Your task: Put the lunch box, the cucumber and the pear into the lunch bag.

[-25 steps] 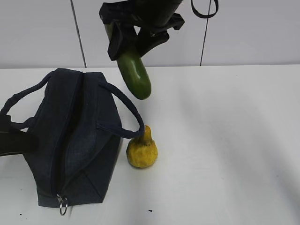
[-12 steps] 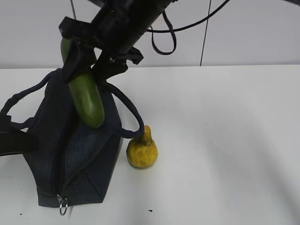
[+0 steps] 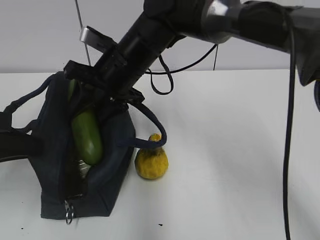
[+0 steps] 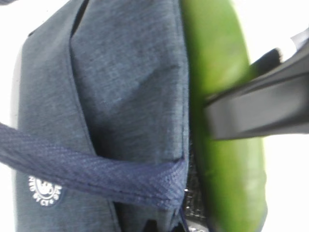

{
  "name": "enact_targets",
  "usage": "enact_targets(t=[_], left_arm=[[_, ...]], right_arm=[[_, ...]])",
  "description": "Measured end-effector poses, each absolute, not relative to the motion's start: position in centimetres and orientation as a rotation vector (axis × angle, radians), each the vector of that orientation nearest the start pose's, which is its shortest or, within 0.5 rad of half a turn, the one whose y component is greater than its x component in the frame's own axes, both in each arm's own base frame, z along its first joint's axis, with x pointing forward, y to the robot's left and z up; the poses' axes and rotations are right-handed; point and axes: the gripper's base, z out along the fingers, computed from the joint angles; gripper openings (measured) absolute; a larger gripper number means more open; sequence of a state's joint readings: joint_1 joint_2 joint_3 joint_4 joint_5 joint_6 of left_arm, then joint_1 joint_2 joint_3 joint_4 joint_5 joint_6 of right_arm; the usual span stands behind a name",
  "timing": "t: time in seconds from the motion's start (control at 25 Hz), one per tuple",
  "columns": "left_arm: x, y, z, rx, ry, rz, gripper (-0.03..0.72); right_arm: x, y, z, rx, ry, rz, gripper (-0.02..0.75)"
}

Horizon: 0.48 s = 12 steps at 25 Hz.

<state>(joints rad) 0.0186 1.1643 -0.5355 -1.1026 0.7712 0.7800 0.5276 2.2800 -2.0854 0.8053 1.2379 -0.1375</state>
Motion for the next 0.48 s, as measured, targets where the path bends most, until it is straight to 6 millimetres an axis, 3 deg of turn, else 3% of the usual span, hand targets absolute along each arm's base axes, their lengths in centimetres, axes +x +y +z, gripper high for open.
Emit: enact_targets(t=[0.16,0.48], left_arm=[[19.3,-5.4,23.1,-0.012,2.427,-0.948,-0.014],[19.3,-5.5,23.2,-0.016,2.424,-0.963,-0.014]], right_arm=[[39.8,29.9,22.7,-0.614,2.791,1.135,0.407],[40.2,30.1,22.8,-0.561,2.758,1.164,0.484]])
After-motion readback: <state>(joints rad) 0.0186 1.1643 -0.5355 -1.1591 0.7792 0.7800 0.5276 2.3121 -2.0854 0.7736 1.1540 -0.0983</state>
